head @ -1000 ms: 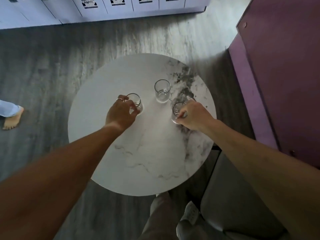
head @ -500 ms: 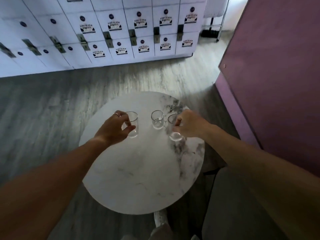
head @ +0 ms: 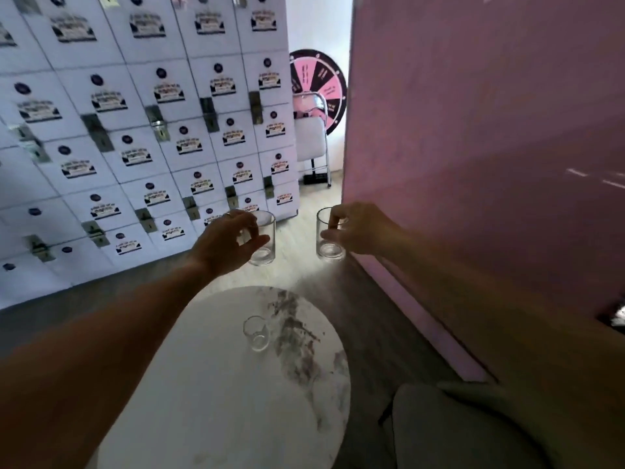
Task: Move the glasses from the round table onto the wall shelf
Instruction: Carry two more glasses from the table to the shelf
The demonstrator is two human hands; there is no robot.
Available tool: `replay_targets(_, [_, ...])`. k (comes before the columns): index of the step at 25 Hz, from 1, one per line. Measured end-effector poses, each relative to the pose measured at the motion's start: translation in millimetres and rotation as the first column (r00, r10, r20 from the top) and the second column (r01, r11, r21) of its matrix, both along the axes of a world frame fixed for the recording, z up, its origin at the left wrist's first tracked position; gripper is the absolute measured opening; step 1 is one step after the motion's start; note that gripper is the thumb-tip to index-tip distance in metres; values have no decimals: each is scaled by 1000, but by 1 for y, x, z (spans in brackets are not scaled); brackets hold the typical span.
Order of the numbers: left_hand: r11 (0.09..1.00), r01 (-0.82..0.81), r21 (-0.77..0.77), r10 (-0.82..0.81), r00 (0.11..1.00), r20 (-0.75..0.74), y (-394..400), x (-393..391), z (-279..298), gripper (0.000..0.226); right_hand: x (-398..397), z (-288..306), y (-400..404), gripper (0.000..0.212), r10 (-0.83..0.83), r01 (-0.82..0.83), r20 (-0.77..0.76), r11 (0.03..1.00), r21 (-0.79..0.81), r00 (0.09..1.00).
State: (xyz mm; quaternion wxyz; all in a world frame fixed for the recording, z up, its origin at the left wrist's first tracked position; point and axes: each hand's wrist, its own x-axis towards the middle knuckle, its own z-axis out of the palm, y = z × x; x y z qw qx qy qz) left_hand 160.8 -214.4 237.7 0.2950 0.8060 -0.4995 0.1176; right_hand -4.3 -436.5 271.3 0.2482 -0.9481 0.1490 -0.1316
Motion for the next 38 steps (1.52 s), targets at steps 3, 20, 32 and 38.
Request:
replay_targets(3, [987,147,-60,-145,989,39,-53,-39,20,21,-61,22,-21,15,-117,117,-9,992,-37,993])
replay_targets(20, [447,894,-5,-894,447,-9,-218,-531,16,13,-614,20,28,21,-807,807,22,589,-36,590])
replay_targets(32, [30,997,-70,-999,27,-43,-251,-841,25,29,-881,36,121,24,-997,998,43,63,-16,64])
replay_targets(38, [-115,991,-72,-993,-117,-18,-314,-964,43,28,-980,43,84,21,-991,990,78,-117,-76,-111])
